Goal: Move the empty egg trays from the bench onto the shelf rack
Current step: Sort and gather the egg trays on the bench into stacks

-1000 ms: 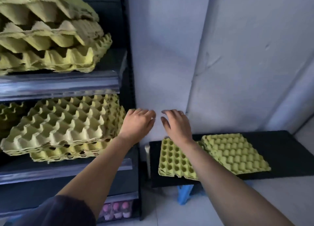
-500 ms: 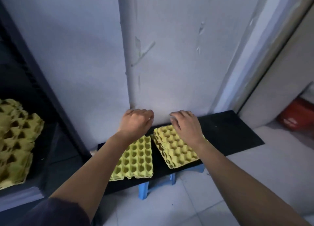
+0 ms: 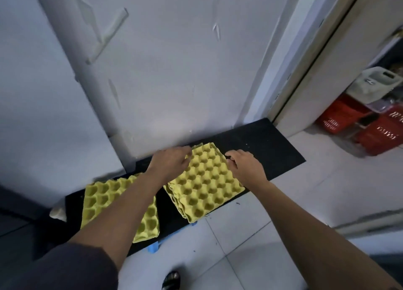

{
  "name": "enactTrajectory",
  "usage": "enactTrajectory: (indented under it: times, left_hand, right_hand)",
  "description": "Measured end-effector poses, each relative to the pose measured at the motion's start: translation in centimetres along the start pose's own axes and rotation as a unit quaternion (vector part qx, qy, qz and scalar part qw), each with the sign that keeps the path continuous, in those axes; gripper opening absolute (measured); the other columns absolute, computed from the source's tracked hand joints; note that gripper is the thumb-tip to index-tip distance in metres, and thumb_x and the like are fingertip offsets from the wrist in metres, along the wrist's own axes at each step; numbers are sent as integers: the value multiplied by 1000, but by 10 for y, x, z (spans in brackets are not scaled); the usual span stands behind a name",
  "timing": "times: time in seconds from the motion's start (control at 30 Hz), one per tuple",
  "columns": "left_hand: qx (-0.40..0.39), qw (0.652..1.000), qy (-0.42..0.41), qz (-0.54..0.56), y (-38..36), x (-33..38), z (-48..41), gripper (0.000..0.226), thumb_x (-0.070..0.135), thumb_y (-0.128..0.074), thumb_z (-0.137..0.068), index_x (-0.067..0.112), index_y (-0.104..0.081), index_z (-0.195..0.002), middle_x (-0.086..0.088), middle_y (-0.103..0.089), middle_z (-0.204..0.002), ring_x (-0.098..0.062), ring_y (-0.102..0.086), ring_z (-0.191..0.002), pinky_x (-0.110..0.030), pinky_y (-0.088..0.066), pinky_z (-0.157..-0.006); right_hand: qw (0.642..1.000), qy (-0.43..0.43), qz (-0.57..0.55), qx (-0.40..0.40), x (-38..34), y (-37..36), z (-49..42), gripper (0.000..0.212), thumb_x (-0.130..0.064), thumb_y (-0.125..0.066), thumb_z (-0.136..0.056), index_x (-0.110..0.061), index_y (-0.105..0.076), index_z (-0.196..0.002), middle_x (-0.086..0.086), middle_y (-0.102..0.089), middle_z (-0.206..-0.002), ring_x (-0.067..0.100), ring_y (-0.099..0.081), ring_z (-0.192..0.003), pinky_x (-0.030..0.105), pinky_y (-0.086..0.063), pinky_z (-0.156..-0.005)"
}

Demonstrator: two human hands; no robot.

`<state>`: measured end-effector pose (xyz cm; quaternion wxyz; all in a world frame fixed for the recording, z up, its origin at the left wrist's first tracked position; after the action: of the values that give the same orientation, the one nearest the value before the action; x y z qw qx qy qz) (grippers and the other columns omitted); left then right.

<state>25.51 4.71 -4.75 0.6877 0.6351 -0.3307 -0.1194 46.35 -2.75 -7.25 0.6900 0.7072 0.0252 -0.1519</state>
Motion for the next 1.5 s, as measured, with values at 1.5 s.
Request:
enactTrajectory:
  times: [1.5]
  left_hand:
    - [63, 779, 532, 327, -211, -30, -23, 85, 36, -65, -84, 17, -12, -148, -17, -27, -143, -40, -33, -129, -52, -31, -107]
  right_hand:
    - [958, -189, -185, -113, 135, -175, -86, 80, -70, -54, -78, -20, -33, -136, 13, -57, -118, 35, -55, -108, 51, -48, -90]
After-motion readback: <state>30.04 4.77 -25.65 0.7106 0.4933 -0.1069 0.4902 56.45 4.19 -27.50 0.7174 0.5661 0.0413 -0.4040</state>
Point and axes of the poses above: each hand's wrist, its own z-axis away from the middle knuckle, its own y-axis out of the back of the hand, x = y × z, the point moved 3 cm from there along -z, towards the middle knuckle
